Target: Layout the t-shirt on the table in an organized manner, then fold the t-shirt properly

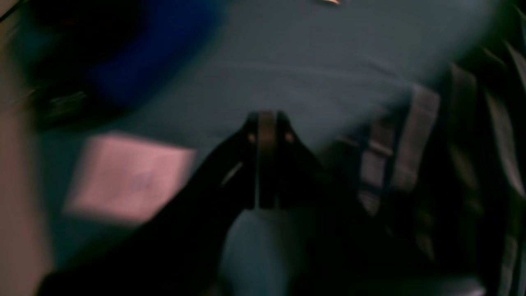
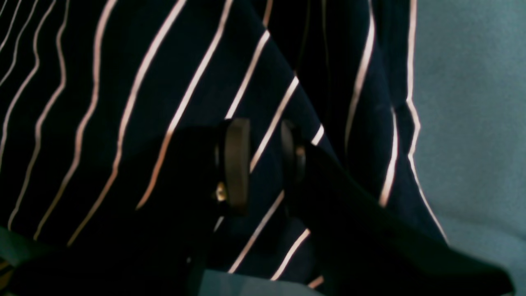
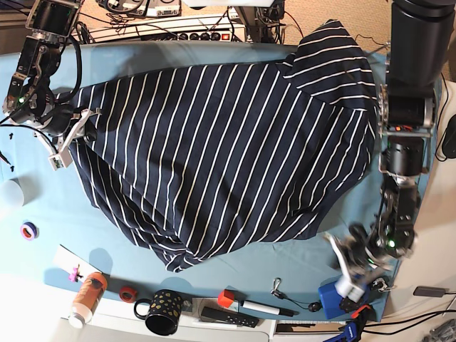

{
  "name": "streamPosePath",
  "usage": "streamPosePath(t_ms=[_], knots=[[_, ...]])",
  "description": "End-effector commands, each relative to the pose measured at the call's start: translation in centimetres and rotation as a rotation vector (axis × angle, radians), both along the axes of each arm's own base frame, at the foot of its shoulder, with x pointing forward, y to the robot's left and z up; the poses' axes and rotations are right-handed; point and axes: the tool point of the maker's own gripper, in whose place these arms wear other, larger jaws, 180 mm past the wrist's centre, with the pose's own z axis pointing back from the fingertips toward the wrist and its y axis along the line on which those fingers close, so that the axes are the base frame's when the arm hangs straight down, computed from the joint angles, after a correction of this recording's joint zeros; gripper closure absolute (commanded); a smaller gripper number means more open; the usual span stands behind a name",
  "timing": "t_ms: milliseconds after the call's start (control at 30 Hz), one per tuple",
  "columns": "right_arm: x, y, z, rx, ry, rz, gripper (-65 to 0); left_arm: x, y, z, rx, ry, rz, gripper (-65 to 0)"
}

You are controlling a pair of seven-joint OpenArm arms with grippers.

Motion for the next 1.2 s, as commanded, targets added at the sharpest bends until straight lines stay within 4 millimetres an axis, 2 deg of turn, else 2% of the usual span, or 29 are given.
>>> streamPosePath(t_ms=[0, 67, 133, 300, 433, 567, 633, 700, 767, 800, 900, 967, 1167], knots=[[1.0, -0.4, 1.6, -0.011, -0.056, 0.009, -14.0, 0.8, -0.8, 2.4, -0.044, -0.061, -0.035, -12.7], [1.0, -0.4, 1.6, -0.011, -0.055, 0.009, -14.0, 0.0, -1.8, 1.4, -0.095, -0.038, -0.051, -27.8], [1.0, -0.4, 1.6, -0.011, -0.055, 0.009, -14.0, -0.6, -1.9, -0.3, -0.106, -0.005, -0.004, -34.4], [1.0, -0.4, 1.6, -0.012, -0.054, 0.009, -14.0, -2.9, -2.9, -4.8, -0.127, 0.082, 0.073, -34.7], [1.0, -0.4, 1.6, -0.012, -0.054, 0.009, -14.0, -4.1, -4.0, -6.5, -0.144, 0.114, 0.072, -34.5], [1.0, -0.4, 1.6, -0.012, -0.052, 0.009, -14.0, -3.8, -4.4, -6.1, -0.160, 0.097, 0.077, -32.6], [1.0, -0.4, 1.6, -0.012, -0.052, 0.009, -14.0, -3.3, -4.2, -5.8, -0.166, 0.076, 0.103, -28.6], [1.0, -0.4, 1.6, -0.013, -0.052, 0.009, -14.0, -3.1, -4.1, -5.7, -0.165, 0.073, 0.111, -19.6], [1.0, -0.4, 1.6, -0.012, -0.053, 0.009, -14.0, -3.1, -4.1, -5.6, -0.166, 0.072, 0.111, -5.0], [1.0, -0.4, 1.6, -0.012, -0.052, 0.009, -14.0, -3.1, -4.1, -5.6, -0.165, 0.072, 0.112, 0.0], [1.0, -0.4, 1.6, -0.012, -0.053, 0.009, -14.0, -2.6, -3.7, -5.2, -0.158, 0.056, 0.133, 0.0], [1.0, -0.4, 1.6, -0.012, -0.052, 0.009, -14.0, -1.7, -2.7, -4.5, -0.146, 0.037, 0.185, 0.0], [1.0, -0.5, 1.5, -0.014, -0.051, 0.009, -14.0, 1.8, 0.6, 0.5, -0.116, -0.067, 0.264, 0.0]])
